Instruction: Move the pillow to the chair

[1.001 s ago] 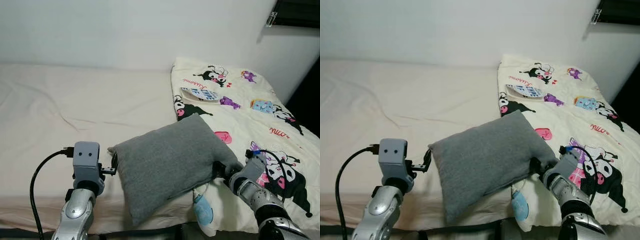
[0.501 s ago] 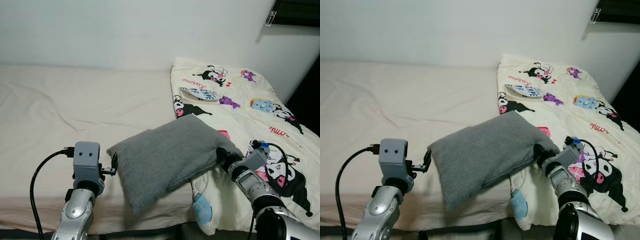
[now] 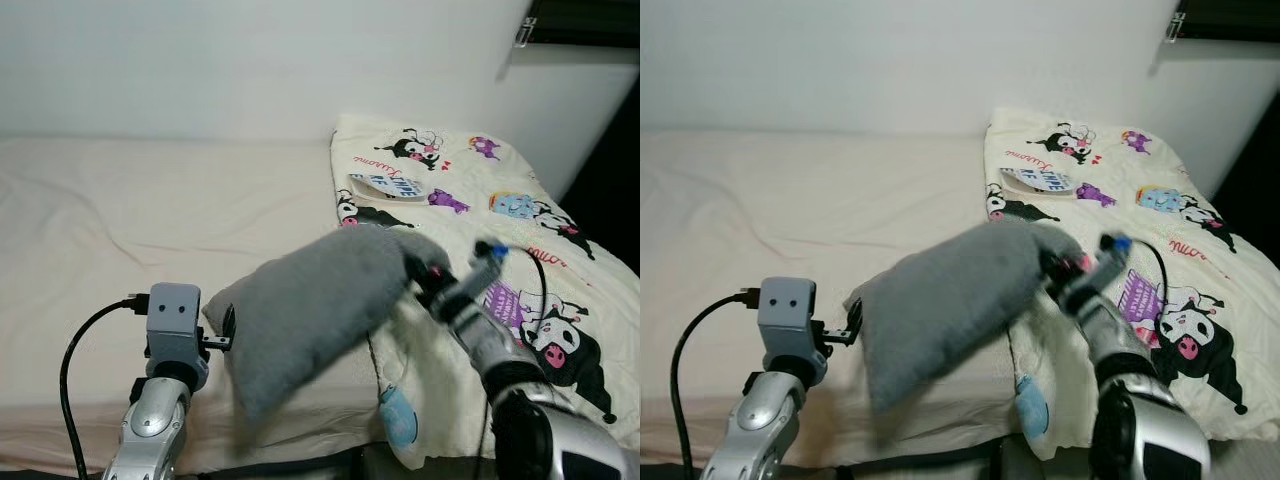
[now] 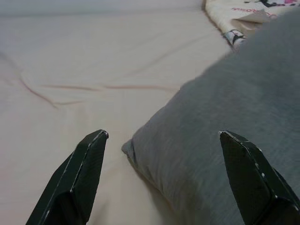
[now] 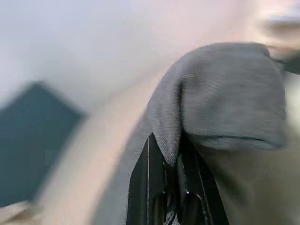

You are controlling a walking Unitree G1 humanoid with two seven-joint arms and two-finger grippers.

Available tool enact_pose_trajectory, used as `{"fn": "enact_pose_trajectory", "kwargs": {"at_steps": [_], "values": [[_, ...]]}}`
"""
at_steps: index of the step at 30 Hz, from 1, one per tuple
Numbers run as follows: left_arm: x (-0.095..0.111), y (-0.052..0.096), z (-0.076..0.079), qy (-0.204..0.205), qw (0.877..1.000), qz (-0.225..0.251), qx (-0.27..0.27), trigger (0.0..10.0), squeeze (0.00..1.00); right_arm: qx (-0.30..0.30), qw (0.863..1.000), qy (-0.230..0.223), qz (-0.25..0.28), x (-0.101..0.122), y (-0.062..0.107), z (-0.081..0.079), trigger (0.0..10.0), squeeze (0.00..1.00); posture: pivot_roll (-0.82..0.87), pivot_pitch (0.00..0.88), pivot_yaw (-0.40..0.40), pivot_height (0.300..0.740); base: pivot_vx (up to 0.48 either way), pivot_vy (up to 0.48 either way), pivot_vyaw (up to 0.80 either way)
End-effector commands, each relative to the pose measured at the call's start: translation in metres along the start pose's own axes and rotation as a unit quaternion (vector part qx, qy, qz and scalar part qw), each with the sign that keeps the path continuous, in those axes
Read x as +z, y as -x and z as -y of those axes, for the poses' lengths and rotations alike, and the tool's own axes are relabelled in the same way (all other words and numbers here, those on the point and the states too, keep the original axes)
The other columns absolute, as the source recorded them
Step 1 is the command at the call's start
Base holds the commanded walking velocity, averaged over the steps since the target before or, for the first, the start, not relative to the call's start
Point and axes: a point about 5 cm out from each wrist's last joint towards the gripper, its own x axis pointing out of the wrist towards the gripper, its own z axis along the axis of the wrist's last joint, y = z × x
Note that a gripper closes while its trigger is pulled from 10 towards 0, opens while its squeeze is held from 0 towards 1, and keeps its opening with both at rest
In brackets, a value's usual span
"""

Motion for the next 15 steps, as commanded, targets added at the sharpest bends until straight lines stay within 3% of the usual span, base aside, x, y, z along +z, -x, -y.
{"fn": "enact_pose_trajectory", "kwargs": {"at_steps": [1, 4, 7, 11, 12, 15], "values": [[0.006, -0.002, -0.005, 0.004, 1.0, 0.008, 0.016, 10.0, 0.0, 0.091, 0.995, -0.004, 0.031, 0.02, -0.016, -0.028, 0.0, 0.0, 0.0, 0.0, -0.077, 0.567, 0.0, 0.0, 0.0], [0.01, -0.005, -0.013, 0.011, 0.999, 0.014, 0.04, 10.0, 0.0, 0.164, 0.986, 0.007, 0.037, 0.034, -0.028, -0.056, 0.0, 0.0, -0.01, 0.0, -0.085, 0.582, 0.0, 0.0, 0.0], [0.013, -0.008, -0.018, 0.009, 0.998, 0.02, 0.055, 10.0, 0.0, 0.184, 0.982, 0.017, 0.026, 0.034, -0.031, -0.065, 0.0, 0.0, -0.01, 0.0, -0.088, 0.597, 0.0, 0.0, 0.0], [0.015, -0.01, -0.02, 0.015, 0.998, 0.023, 0.064, 10.0, 0.0, 0.186, 0.982, 0.01, 0.001, 0.022, -0.028, -0.065, 0.0, 0.0, -0.02, 0.0, -0.096, 0.607, 0.0, 0.0, 0.0], [0.017, -0.011, -0.02, 0.017, 0.997, 0.022, 0.069, 10.0, 0.0, 0.198, 0.979, 0.007, -0.041, 0.0, -0.018, -0.063, 0.0, 0.0, -0.02, 0.0, -0.098, 0.617, -0.431, 0.0, 0.0], [0.018, -0.012, -0.02, 0.016, 0.997, 0.02, 0.07, 10.0, 0.0, 0.208, 0.976, 0.002, -0.06, -0.008, -0.012, -0.064, 0.0, 0.0, -0.02, 0.0, -0.098, 0.627, -0.431, 0.0, 0.0]]}}
